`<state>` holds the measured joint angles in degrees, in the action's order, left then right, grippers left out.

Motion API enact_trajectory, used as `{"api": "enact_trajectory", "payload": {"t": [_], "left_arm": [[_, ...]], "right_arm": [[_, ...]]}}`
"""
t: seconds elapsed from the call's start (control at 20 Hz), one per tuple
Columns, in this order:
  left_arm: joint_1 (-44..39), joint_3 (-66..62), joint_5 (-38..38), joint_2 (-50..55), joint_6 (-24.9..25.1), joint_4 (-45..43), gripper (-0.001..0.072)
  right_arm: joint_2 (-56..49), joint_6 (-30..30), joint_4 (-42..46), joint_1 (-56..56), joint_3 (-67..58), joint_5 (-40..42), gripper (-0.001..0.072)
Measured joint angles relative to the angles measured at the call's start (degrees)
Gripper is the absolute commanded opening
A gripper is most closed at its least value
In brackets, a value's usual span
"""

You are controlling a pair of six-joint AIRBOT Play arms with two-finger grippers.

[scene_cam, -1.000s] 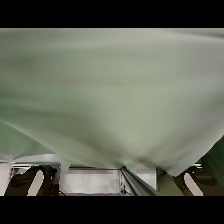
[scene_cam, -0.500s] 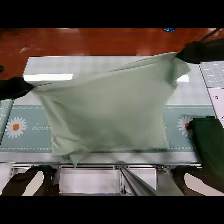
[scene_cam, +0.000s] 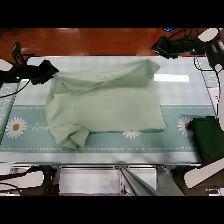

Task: Fold the shirts.

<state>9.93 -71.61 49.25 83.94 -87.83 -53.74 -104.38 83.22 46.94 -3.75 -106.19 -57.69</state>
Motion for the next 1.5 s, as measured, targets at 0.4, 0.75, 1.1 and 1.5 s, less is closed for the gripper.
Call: {"api": "enact_trajectory", "payload": {"t": [0.4, 0.75, 1.1, 1.5], "left_arm": [[16.7, -4.8, 30.2, -0.5, 2.8, -12.9, 0.0507], [33.5, 29.6, 29.4, -18.5, 9.9, -6.8, 0.0505], [33.9, 44.0, 23.3, -20.7, 13.3, -0.8, 0.0505], [26.2, 45.5, 13.2, -16.5, 13.1, 7.6, 0.0442]], "right_arm": [[6.7, -1.0, 6.5, -17.2, -0.7, -21.9, 0.0407], [31.4, -10.5, 5.5, -24.1, 36.8, -16.6, 0.0408], [48.6, -15.0, -1.2, -24.6, 68.0, -8.3, 0.0408], [51.5, -15.7, -4.8, -25.2, 75.2, -4.6, 0.0408]]}}
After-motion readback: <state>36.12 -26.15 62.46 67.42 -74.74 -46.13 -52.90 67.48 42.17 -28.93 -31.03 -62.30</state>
